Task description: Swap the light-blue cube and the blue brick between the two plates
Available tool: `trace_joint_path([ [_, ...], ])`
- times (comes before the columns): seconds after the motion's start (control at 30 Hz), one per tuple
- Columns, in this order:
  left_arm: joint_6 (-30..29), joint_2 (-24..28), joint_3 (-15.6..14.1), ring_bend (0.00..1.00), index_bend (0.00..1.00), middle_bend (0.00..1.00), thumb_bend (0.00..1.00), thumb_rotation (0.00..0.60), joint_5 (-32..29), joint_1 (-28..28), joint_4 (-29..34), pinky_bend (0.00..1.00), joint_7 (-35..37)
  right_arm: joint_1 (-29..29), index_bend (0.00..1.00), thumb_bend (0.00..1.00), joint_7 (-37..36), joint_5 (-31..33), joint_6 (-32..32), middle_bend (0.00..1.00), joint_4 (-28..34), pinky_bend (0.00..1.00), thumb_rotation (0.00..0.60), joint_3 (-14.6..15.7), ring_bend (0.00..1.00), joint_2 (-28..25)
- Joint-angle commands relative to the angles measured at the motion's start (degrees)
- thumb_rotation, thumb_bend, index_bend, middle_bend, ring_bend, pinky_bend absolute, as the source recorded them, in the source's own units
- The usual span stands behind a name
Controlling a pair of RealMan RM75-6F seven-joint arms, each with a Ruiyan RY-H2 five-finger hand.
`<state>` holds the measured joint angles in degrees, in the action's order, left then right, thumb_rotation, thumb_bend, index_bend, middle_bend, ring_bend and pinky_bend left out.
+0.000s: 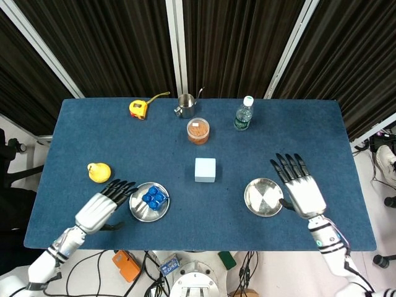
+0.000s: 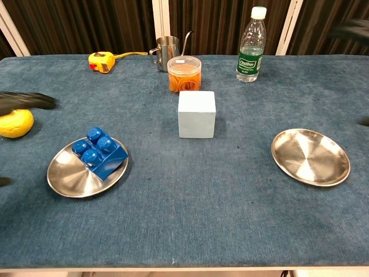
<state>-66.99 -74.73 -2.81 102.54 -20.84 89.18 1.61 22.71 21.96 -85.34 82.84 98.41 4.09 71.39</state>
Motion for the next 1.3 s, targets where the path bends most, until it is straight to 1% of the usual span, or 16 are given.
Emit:
trace_joint_path([
  [0.03, 6.4, -5.7, 2.9, 0.00, 0.02, 0.00, 0.20, 0.600, -3.4, -4.8, -1.6, 0.06, -2.3, -5.4, 0.00, 0.21, -7.9, -2.9, 3.3, 0.00, -3.8, 0.01, 0.600, 3.6, 0.00, -4.2],
  [0.23, 11.1, -9.4, 4.0, 0.00, 0.02, 0.00, 0.20, 0.600, -9.1, -6.4, -1.5, 0.07, -11.0, -6.7, 0.00, 0.21, -11.1, -3.9, 3.1, 0.00, -5.1, 0.01, 0.600, 2.8, 0.00, -5.7],
  [0.33, 12.4, -10.3, 4.5, 0.00, 0.03, 0.00, 0.20, 0.600, -11.7, -6.9, -1.8, 0.07, -13.8, -7.3, 0.00, 0.21, -12.0, -4.6, 2.9, 0.00, -5.2, 0.01, 0.600, 2.7, 0.00, -6.4],
  [0.43, 13.0, -11.2, 4.7, 0.00, 0.07, 0.01, 0.20, 0.600, -13.8, -7.2, -2.2, 0.13, -15.1, -8.0, 0.00, 0.21, -12.6, -4.6, 2.7, 0.00, -5.4, 0.01, 0.600, 2.4, 0.00, -6.7],
  [0.47, 13.1, -11.6, 4.7, 0.02, 0.12, 0.02, 0.20, 0.600, -14.2, -7.4, -2.5, 0.16, -15.2, -8.2, 0.00, 0.21, -12.7, -4.5, 2.6, 0.00, -5.4, 0.01, 0.600, 2.2, 0.00, -6.7],
  [0.53, 12.8, -12.4, 4.9, 0.09, 0.25, 0.12, 0.22, 0.600, -14.4, -7.8, -3.5, 0.23, -15.4, -8.6, 0.00, 0.21, -13.2, -4.3, 2.5, 0.00, -5.6, 0.01, 0.600, 1.8, 0.00, -6.7],
  [0.57, 12.4, -12.8, 5.0, 0.11, 0.28, 0.15, 0.23, 0.600, -14.3, -7.9, -3.9, 0.25, -15.4, -8.8, 0.00, 0.21, -13.5, -4.2, 2.4, 0.00, -5.6, 0.01, 0.600, 1.7, 0.00, -6.7],
  [0.6, 12.0, -13.3, 5.0, 0.18, 0.36, 0.22, 0.25, 0.600, -14.1, -8.0, -4.2, 0.31, -15.2, -8.9, 0.00, 0.21, -13.7, -4.2, 2.3, 0.00, -5.8, 0.01, 0.600, 1.5, 0.00, -6.7],
  [0.67, 10.5, -14.1, 4.9, 0.29, 0.49, 0.35, 0.29, 0.600, -13.0, -8.3, -4.9, 0.39, -14.5, -9.2, 0.00, 0.21, -13.9, -3.9, 1.8, 0.00, -6.1, 0.01, 0.600, 1.3, 0.00, -6.6],
  [0.7, 10.0, -14.4, 4.8, 0.32, 0.53, 0.39, 0.31, 0.600, -12.5, -8.3, -5.1, 0.42, -14.2, -9.3, 0.00, 0.21, -14.0, -3.7, 1.4, 0.00, -6.1, 0.01, 0.600, 1.3, 0.00, -6.6],
  [0.77, 8.8, -15.1, 4.7, 0.35, 0.56, 0.43, 0.32, 0.600, -11.6, -8.6, -5.6, 0.44, -13.4, -9.5, 0.00, 0.21, -14.1, -3.5, 0.7, 0.00, -6.2, 0.01, 0.600, 1.1, 0.00, -6.7],
  [0.9, 6.2, -15.8, 5.1, 0.37, 0.58, 0.45, 0.34, 0.600, -10.1, -9.1, -5.7, 0.46, -13.2, -10.2, 0.00, 0.21, -14.4, -3.5, 0.3, 0.00, -6.5, 0.01, 0.600, 0.8, 0.00, -6.8],
  [1.03, 5.0, -16.3, 6.0, 0.37, 0.58, 0.45, 0.34, 0.600, -9.0, -10.3, -4.1, 0.46, -13.7, -10.9, 0.00, 0.21, -15.4, -3.7, 0.5, 0.00, -7.0, 0.01, 0.600, 0.3, 0.00, -6.9],
  [1.17, 8.0, -18.8, 6.7, 0.37, 0.58, 0.45, 0.33, 0.600, -9.9, -12.8, -2.4, 0.46, -16.0, -11.4, 0.00, 0.21, -16.4, -3.6, 0.6, 0.00, -6.9, 0.01, 0.600, -0.2, 0.00, -7.5],
  [1.3, 12.1, -24.2, 8.0, 0.37, 0.58, 0.45, 0.33, 0.600, -12.2, -15.9, -3.7, 0.46, -18.9, -11.8, 0.00, 0.21, -18.2, -3.3, 0.7, 0.00, -6.9, 0.01, 0.600, -0.9, 0.00, -8.2],
])
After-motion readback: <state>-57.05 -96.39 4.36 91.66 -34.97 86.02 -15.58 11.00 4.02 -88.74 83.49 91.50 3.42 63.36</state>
